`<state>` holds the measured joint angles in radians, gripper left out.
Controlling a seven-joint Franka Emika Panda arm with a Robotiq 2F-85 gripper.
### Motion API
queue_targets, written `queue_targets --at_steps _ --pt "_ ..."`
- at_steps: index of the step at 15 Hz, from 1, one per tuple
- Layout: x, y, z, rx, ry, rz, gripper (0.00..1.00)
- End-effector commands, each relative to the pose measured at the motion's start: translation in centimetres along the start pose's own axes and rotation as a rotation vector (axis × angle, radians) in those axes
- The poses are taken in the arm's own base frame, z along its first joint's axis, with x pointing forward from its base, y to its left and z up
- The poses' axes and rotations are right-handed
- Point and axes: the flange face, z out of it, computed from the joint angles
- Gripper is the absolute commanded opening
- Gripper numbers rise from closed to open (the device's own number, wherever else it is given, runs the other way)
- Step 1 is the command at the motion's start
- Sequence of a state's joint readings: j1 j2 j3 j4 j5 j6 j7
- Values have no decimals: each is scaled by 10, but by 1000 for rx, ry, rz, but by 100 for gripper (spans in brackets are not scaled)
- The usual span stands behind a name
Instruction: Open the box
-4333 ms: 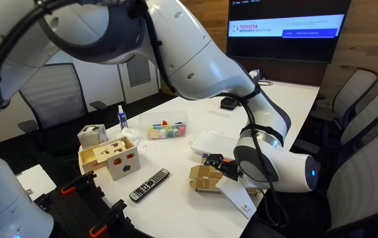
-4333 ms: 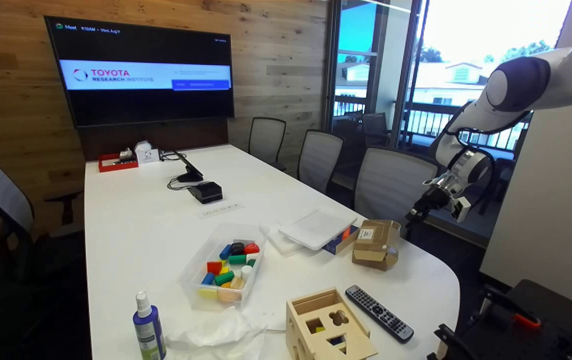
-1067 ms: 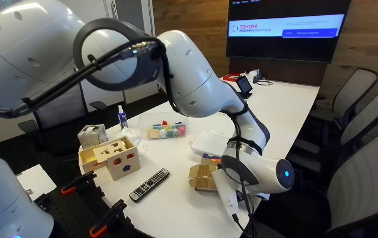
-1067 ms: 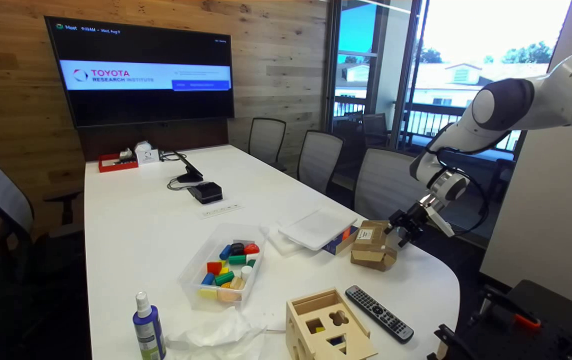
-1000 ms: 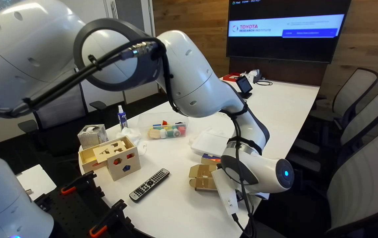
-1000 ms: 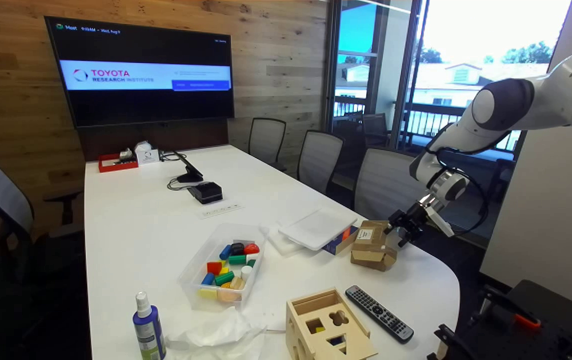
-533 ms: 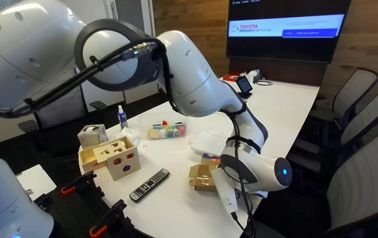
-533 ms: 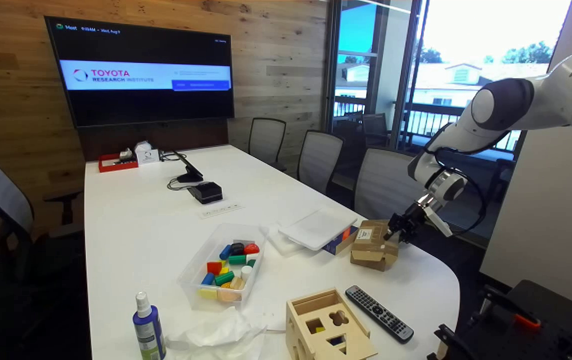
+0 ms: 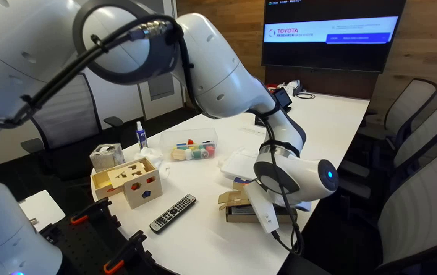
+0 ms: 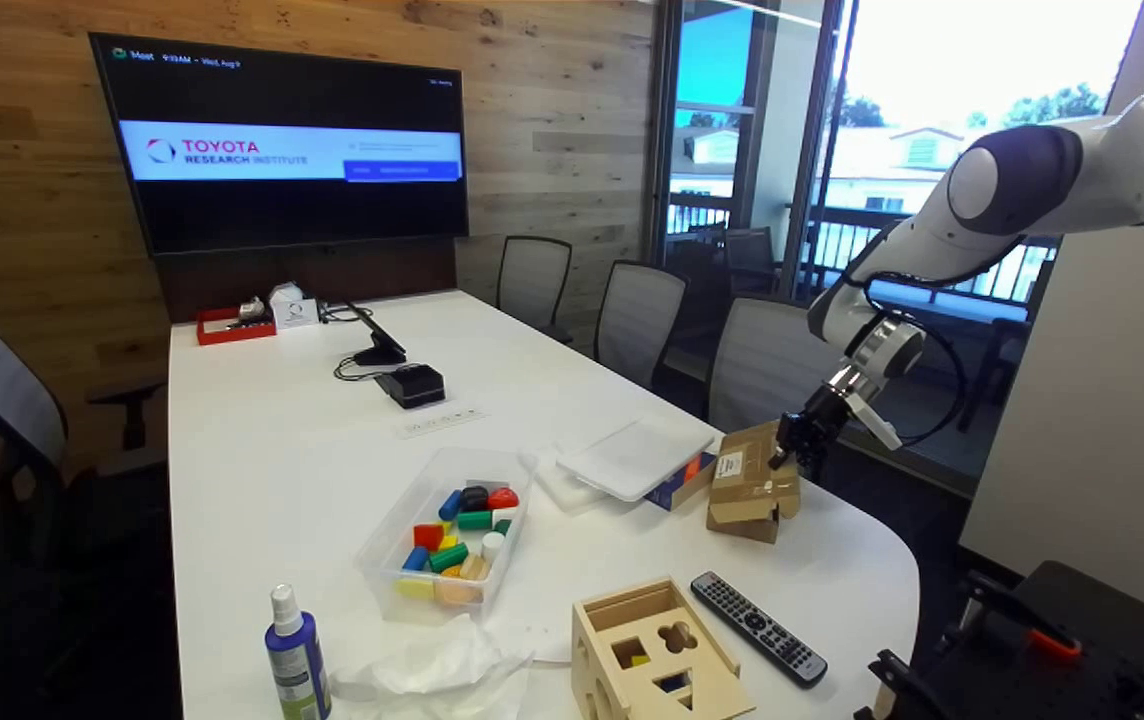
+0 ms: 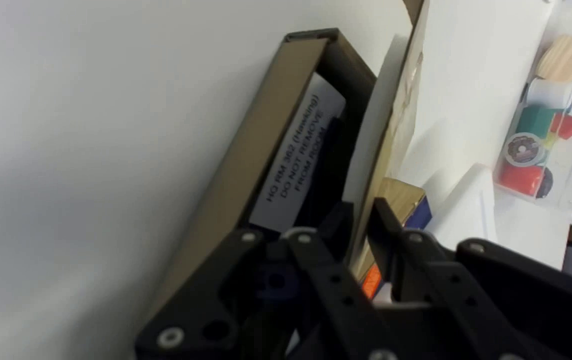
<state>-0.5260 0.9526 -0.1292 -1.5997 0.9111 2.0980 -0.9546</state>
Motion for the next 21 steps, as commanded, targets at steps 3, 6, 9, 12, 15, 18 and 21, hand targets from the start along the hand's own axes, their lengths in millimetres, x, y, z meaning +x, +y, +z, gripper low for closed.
queue_targets --at_steps 3,6,9,12,15,18,21 --pt "-2 -90 -19 -138 -79 -130 2" --pt "4 -134 -3 -279 -150 -153 3" --pt "8 -172 21 -428 -242 -131 3" --pt "8 -204 44 -573 -360 -102 3" --pt "-1 -228 68 -669 -509 -63 3" --pt "-18 -245 101 -690 -684 -56 3" --pt "-30 -257 134 -663 -822 -72 3"
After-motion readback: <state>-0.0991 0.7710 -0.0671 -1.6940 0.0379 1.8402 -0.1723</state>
